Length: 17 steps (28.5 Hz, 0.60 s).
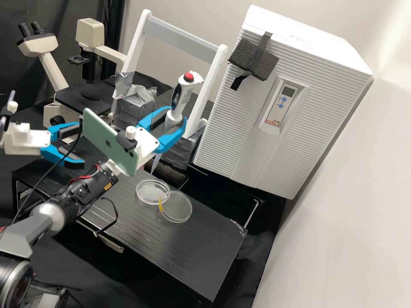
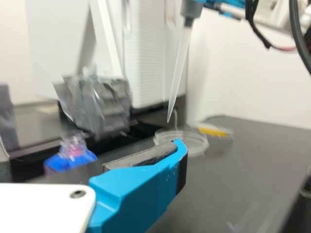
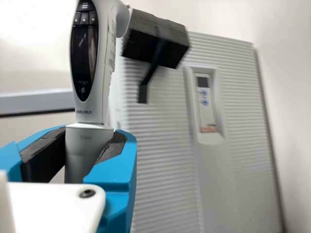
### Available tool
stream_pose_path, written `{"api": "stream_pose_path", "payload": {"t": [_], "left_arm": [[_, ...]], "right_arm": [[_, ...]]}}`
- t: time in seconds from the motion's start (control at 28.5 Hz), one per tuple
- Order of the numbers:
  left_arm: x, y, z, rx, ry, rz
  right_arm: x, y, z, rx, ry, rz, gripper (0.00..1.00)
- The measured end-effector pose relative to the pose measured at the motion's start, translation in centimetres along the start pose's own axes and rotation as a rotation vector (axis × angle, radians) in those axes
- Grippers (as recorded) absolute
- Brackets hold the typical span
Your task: Use the pipette
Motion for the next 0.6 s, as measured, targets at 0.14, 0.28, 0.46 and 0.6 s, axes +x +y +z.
{"api": "stream_pose_path", "payload": {"t": [0.14,0.28,0.46,0.6], "left_arm": [[-0.15,2.4,-0.5,0.018,0.024,0.088],[-0.62,4.3,-1.1,0.035,0.053,0.151],[-1.34,5.5,-2.2,0.051,0.100,0.192],[-1.96,6.3,-3.3,0.057,0.152,0.217]], "right_arm": [[2.0,-1.3,-1.8,0.010,0.032,-0.016,0.00],[4.4,-3.1,-3.6,-0.004,0.059,-0.048,0.00],[7.6,-4.7,-5.5,0.016,0.063,-0.133,0.00],[9.9,-5.6,-7.3,0.017,0.096,-0.200,0.00]]}}
